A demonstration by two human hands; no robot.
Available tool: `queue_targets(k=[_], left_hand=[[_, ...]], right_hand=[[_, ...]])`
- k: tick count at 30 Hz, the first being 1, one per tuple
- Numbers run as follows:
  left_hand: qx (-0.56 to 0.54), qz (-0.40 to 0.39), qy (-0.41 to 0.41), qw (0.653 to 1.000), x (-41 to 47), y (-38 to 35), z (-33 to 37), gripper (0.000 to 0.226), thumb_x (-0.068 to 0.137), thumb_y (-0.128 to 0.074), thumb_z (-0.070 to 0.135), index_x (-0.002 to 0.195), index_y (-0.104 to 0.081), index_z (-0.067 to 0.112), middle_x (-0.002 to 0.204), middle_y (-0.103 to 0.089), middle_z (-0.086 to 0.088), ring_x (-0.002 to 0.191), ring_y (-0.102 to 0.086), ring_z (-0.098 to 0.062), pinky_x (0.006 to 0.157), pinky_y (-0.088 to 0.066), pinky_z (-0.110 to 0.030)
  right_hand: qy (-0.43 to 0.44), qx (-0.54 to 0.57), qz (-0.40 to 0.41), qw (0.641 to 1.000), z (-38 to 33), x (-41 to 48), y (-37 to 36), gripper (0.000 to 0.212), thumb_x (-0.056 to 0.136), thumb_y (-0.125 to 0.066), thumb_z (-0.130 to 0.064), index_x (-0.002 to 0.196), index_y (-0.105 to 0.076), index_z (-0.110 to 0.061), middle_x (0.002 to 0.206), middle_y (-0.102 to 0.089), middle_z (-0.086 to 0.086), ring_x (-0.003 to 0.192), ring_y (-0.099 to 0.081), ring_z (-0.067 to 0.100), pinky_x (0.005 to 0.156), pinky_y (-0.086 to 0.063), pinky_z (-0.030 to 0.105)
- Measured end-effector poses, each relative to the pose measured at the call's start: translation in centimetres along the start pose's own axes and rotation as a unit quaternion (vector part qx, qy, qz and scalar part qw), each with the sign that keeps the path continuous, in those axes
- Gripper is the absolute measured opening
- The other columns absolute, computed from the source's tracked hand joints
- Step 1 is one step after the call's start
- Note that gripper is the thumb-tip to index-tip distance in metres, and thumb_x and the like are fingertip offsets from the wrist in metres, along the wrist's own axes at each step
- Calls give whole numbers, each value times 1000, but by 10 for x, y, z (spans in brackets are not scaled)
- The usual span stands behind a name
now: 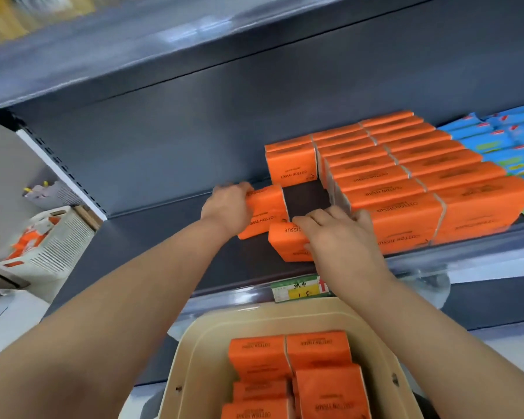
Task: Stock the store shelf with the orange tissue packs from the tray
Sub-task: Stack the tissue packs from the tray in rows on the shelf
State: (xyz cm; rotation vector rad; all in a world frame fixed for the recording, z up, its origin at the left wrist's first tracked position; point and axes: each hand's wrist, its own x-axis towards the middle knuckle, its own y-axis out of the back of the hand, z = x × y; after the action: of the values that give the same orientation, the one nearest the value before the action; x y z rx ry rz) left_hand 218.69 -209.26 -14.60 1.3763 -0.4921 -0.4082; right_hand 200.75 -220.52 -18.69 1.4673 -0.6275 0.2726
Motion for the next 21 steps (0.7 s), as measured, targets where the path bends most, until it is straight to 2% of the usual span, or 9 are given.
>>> queue_targets(k=[4,9,14,21], left_hand=[[12,-5,-32,999,44,-5,25,44,88,-55,14,130,-50,27,122,-54,-9,113,-52,-30,89,-50,-42],[2,28,-46,999,87,-17,52,49,87,-61,16,132,-48,31,133,-48,-7,124,-45,-27,97,-47,-40],[-12,66,-62,996,104,-26,65,46,86,-61,12,129,-52,23,131,-44,-8,126,-39,-28,99,-45,-43],[-46,112,-58,991,81,-13,54,47,87,-61,14,132,-48,18,130,-41,-7,124,-37,-25,93,-46,-42]], right_hand=[[-19,7,3,1000,5,4,-11,51,55,-85,-15,101,-68,-26,88,-67,-7,84,-60,21,67,-36,34],[-19,10,20,1000,10,7,-14,55,57,-82,-14,111,-68,-17,91,-69,-1,86,-61,24,69,-41,38],[-31,28,9,999,8,10,-13,54,57,-81,-12,110,-68,-15,92,-68,2,85,-61,26,69,-41,37],[-47,21,-20,998,6,13,-7,47,57,-83,-13,102,-70,-21,89,-63,1,84,-59,25,67,-40,37]])
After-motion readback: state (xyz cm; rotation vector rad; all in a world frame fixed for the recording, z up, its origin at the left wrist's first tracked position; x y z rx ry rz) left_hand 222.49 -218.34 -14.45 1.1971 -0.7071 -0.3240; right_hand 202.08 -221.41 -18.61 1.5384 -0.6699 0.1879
